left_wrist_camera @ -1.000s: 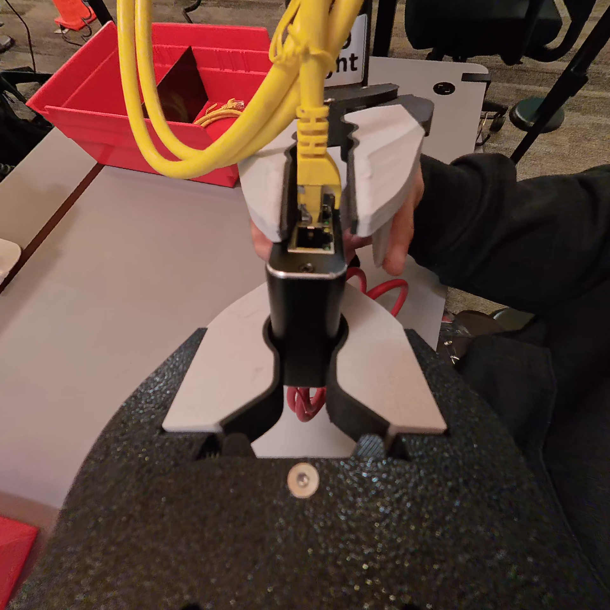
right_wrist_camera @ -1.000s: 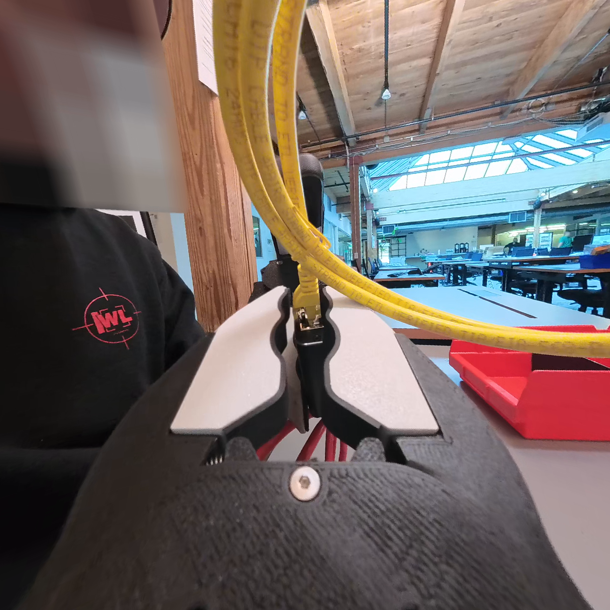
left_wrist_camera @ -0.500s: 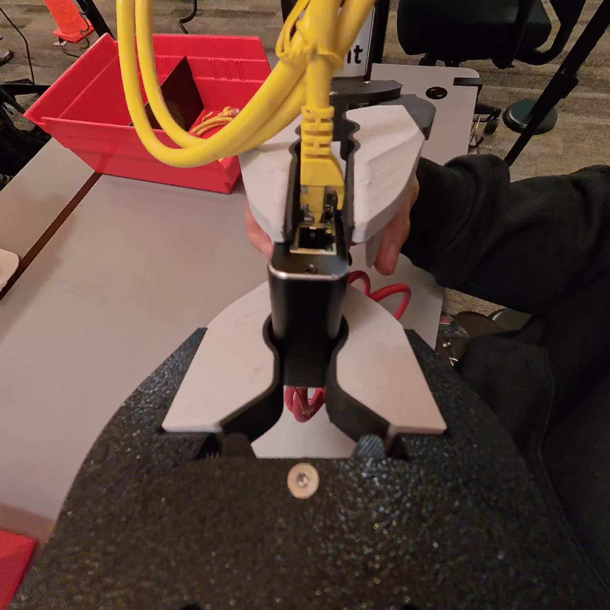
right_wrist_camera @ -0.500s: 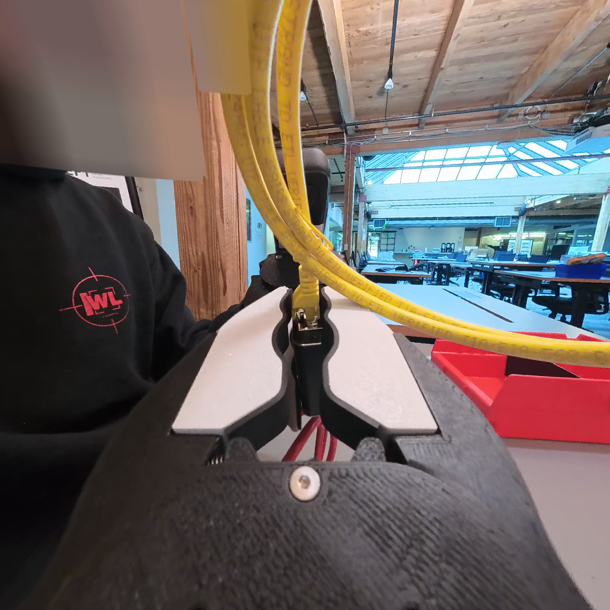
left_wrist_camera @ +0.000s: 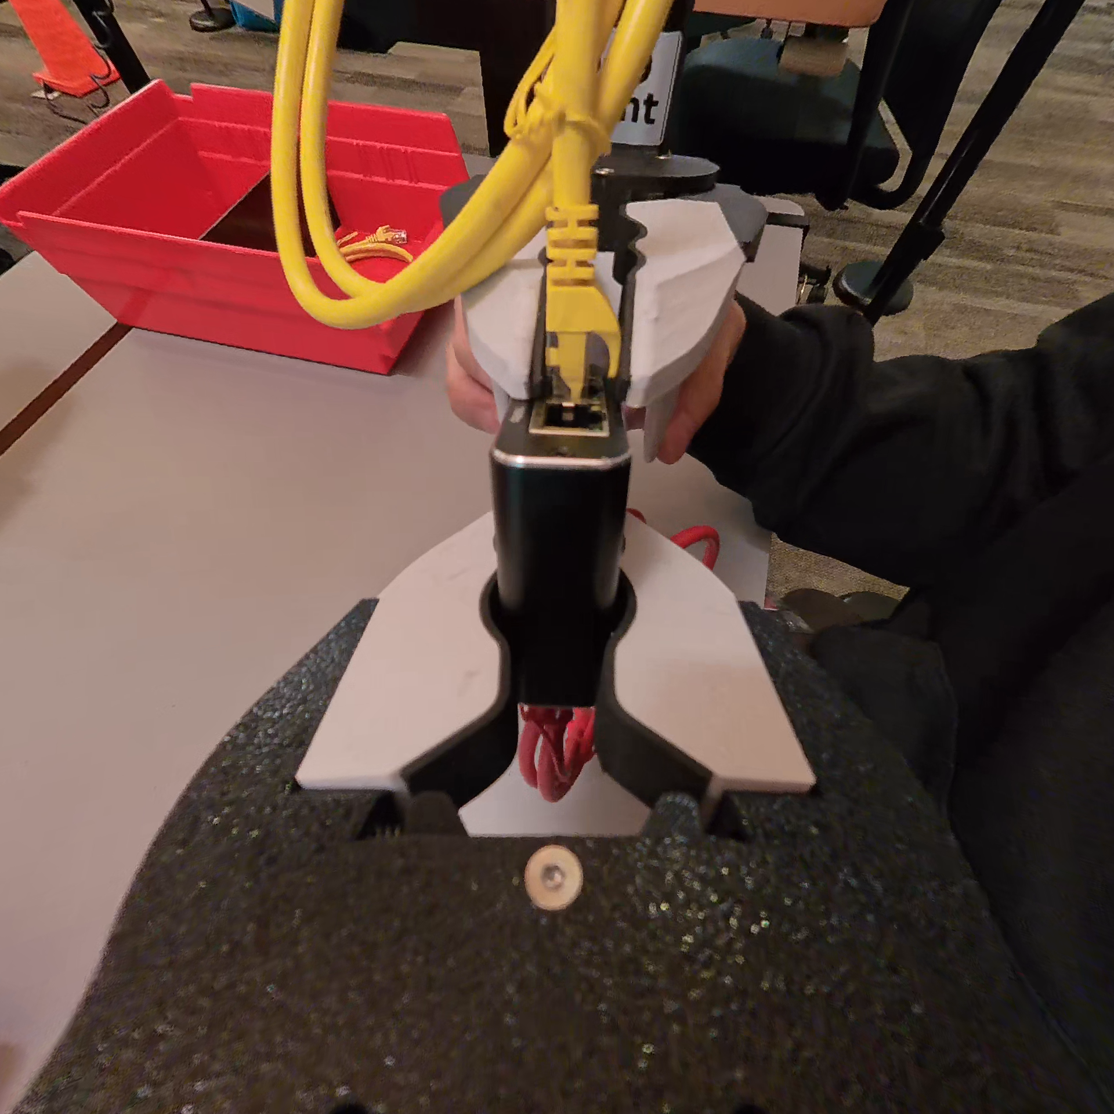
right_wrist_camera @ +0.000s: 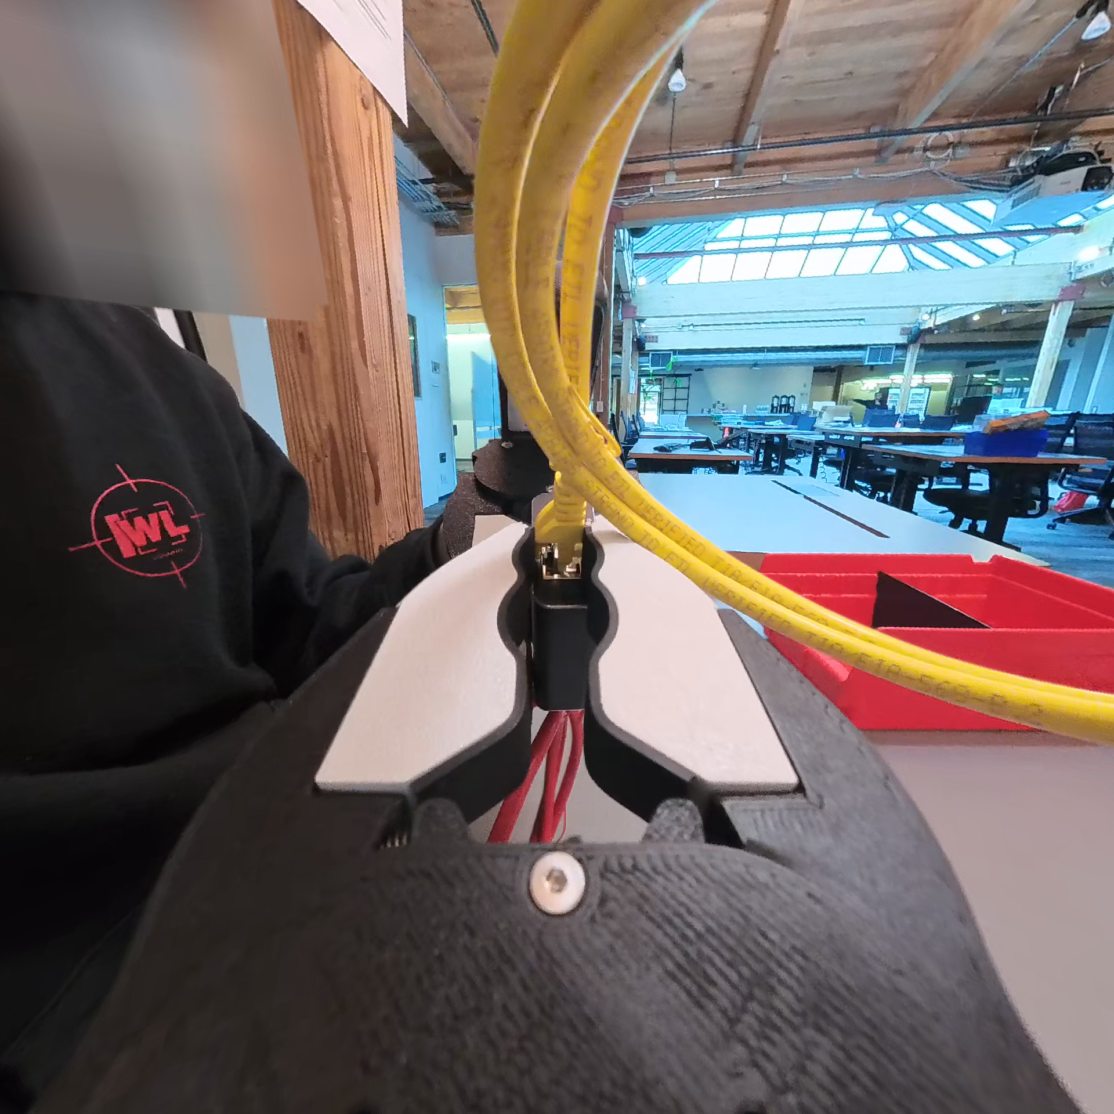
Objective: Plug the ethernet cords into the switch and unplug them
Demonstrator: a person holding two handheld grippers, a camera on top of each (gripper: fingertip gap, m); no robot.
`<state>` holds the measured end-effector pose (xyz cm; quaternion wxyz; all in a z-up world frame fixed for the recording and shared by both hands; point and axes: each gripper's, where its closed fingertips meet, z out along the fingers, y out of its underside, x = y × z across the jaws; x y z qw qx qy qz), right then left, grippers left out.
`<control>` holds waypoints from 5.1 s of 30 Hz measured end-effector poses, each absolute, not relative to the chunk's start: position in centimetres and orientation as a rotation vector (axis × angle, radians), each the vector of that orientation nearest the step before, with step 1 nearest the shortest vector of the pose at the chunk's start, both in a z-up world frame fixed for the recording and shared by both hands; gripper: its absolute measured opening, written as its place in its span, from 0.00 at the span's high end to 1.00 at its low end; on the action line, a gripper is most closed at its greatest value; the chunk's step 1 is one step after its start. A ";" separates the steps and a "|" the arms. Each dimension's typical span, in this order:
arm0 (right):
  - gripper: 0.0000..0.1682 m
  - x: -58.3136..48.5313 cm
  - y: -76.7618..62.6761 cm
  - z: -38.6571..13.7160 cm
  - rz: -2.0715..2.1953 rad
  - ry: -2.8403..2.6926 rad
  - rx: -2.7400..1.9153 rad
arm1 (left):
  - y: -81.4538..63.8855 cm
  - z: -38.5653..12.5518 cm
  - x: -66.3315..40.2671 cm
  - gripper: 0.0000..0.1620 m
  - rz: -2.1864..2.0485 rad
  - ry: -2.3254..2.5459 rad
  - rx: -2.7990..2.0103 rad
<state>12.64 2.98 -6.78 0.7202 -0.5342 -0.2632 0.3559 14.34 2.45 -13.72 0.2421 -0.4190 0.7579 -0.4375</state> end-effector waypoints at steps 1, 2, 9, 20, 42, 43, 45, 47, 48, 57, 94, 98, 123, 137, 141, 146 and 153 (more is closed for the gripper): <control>0.91 12.7 3.1 -6.8 0.791 -0.570 -1.183 | 2.5 -13.7 14.3 0.83 -1.203 2.070 -1.149; 0.91 12.6 3.2 -6.8 0.793 -0.563 -1.183 | 2.6 -13.8 14.3 0.83 -1.205 2.068 -1.151; 0.89 12.5 3.0 -7.2 0.745 -0.612 -1.245 | 2.7 -13.9 14.0 0.83 -1.222 2.090 -1.125; 0.92 12.6 3.7 -7.2 0.642 -0.604 -1.271 | 3.0 -13.6 14.1 0.83 -1.326 2.071 -1.080; 0.91 12.0 5.2 -8.2 0.510 -0.592 -1.407 | 4.2 -14.5 13.8 0.82 -1.463 2.087 -0.958; 0.91 12.0 5.3 -8.2 0.516 -0.586 -1.412 | 4.2 -14.5 13.7 0.82 -1.473 2.096 -0.966; 0.91 12.0 5.4 -8.5 0.504 -0.596 -1.431 | 4.3 -14.9 13.5 0.83 -1.468 2.113 -0.985; 0.91 12.2 5.5 -8.9 0.495 -0.597 -1.456 | 4.6 -15.2 13.6 0.82 -1.434 2.121 -0.999; 0.91 12.2 5.6 -9.1 0.478 -0.606 -1.469 | 4.7 -15.4 13.6 0.82 -1.404 2.127 -1.006; 0.91 12.3 5.7 -10.0 0.446 -0.624 -1.532 | 5.1 -16.1 13.0 0.82 -1.407 2.192 -1.078; 0.85 15.9 6.9 -11.5 0.648 -0.360 -1.574 | 9.0 -12.4 15.0 0.60 -1.442 1.806 -1.107; 0.85 14.5 6.9 -12.8 0.626 -0.462 -1.656 | 6.8 -8.5 15.6 0.74 -1.534 1.823 -1.024; 0.90 12.6 10.5 -9.3 0.971 -0.004 -1.345 | 15.9 -0.6 16.2 0.93 -1.865 0.840 -1.127; 0.82 14.2 9.8 -10.0 1.265 0.036 -1.086 | 17.5 -1.3 15.4 0.93 -1.903 0.605 -1.092; 0.85 10.2 9.3 -12.9 1.374 -0.166 -1.337 | 17.8 -0.6 14.9 0.93 -1.878 0.585 -1.056; 0.92 14.8 11.6 -10.6 1.143 0.213 -1.023 | 17.1 -0.4 14.7 0.93 -1.956 0.523 -1.026; 0.83 13.3 12.0 -11.2 1.171 0.175 -1.012 | 17.1 -0.2 14.3 0.93 -2.058 0.442 -0.989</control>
